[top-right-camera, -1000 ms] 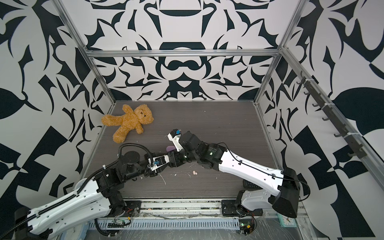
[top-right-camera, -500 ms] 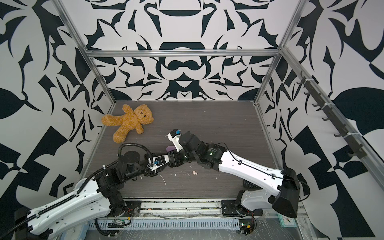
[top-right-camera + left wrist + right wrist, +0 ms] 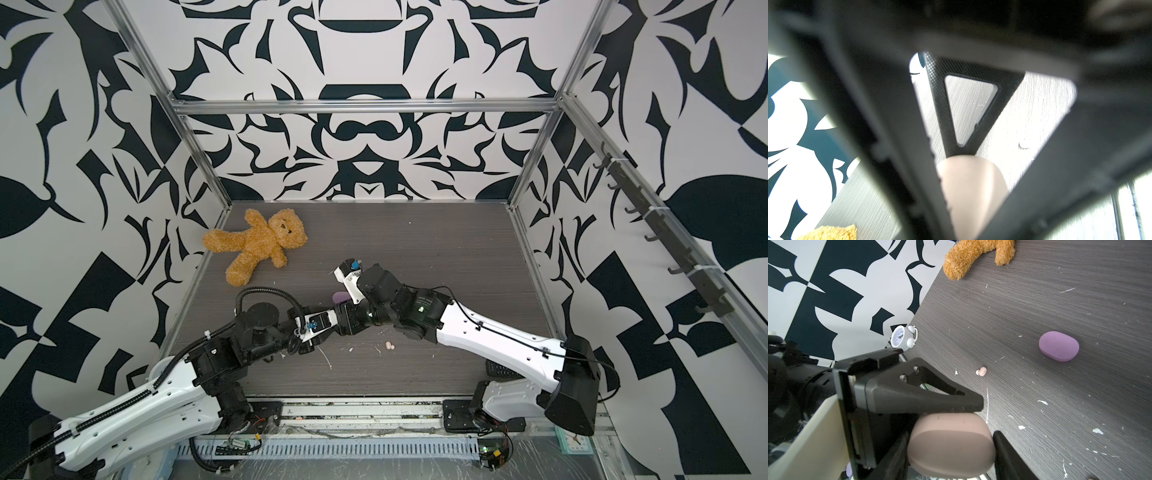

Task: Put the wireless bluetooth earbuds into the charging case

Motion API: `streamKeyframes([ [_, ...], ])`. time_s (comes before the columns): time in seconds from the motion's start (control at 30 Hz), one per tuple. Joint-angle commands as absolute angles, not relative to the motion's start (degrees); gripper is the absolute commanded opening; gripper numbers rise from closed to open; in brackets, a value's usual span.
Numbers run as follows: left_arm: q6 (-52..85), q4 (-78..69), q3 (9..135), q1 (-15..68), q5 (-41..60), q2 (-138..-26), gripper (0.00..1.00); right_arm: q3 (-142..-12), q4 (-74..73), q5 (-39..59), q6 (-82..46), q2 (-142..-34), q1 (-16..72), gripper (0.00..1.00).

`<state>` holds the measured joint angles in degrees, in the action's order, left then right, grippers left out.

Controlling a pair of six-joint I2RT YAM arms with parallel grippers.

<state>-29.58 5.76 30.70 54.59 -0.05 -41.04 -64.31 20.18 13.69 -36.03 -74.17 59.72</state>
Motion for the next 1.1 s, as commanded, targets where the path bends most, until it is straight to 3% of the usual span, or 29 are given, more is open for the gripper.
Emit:
streamKeyframes([
  [0.0, -29.4, 1.1, 30.6, 54.8, 1.8, -40.6, 0.2, -64.2, 13.2, 15.1, -36.5, -74.0, 61.2, 0.0],
  [0.1, -29.5, 1.1, 30.6, 54.8, 1.7, -40.7, 0.06, -63.9, 13.4, 14.6, -36.2, -73.7, 61.3, 0.01],
  [0.17, -29.5, 1.3, 30.7, 54.7, 1.6, -40.7, 0.0, -63.7, 13.3, 14.2, -36.2, -73.3, 61.2, 0.07],
  [0.6, -29.3, 2.2, 31.0, 54.4, 1.9, -40.7, 0.0, -63.5, 14.3, 12.4, -35.9, -72.6, 61.2, 0.51],
  [1.07, -29.4, 3.1, 31.6, 54.2, 2.4, -41.5, 0.0, -63.3, 14.7, 12.3, -35.5, -72.3, 61.3, 0.73],
])
